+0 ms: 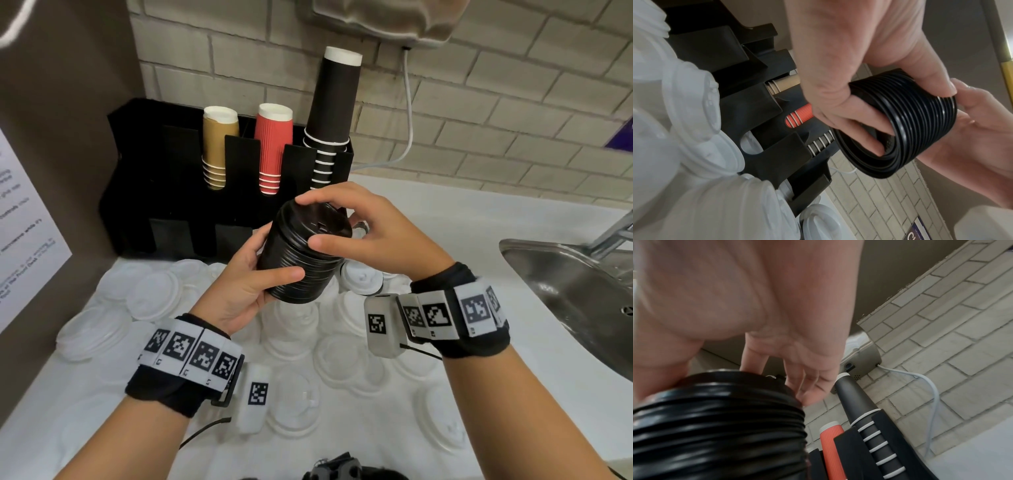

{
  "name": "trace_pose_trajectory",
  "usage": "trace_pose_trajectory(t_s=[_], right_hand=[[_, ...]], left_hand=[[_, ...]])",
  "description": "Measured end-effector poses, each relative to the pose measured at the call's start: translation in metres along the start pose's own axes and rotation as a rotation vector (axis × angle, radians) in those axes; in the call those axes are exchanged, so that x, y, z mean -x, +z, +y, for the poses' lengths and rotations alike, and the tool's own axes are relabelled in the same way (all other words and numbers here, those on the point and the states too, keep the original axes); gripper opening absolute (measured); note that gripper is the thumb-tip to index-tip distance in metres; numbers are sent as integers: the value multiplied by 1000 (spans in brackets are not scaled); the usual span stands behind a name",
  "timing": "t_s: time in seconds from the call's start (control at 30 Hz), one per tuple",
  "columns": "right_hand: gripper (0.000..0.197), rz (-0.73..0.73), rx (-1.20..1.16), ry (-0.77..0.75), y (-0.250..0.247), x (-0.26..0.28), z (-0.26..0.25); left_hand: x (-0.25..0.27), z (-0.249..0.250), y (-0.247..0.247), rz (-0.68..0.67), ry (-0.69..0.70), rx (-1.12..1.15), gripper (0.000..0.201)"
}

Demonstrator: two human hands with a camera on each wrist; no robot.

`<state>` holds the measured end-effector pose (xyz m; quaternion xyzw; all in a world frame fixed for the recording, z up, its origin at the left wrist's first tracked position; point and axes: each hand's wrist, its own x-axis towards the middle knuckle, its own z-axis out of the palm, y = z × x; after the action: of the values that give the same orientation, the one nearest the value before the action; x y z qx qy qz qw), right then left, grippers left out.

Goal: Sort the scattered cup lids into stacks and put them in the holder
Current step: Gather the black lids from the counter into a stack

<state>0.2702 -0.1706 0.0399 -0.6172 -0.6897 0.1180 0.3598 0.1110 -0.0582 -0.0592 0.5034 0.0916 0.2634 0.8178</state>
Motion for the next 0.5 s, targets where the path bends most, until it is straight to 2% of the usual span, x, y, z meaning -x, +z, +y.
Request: trace_pose_trajectory(t_s=[0.17,0.4,0.43,0.5], right_hand=[[43,-38,32,-21,-1,-4,-2],[45,-65,18,-37,2,-2,-2],[43,-42,-17,-32,-1,-2,2],[33,101,-111,59,-9,-1,16]], left_hand=[[0,0,0,9,10,8,75],[0,-2,1,16,15,25,82],[0,-2,1,18,17,25,81],[0,-2,-1,26,22,32,80]])
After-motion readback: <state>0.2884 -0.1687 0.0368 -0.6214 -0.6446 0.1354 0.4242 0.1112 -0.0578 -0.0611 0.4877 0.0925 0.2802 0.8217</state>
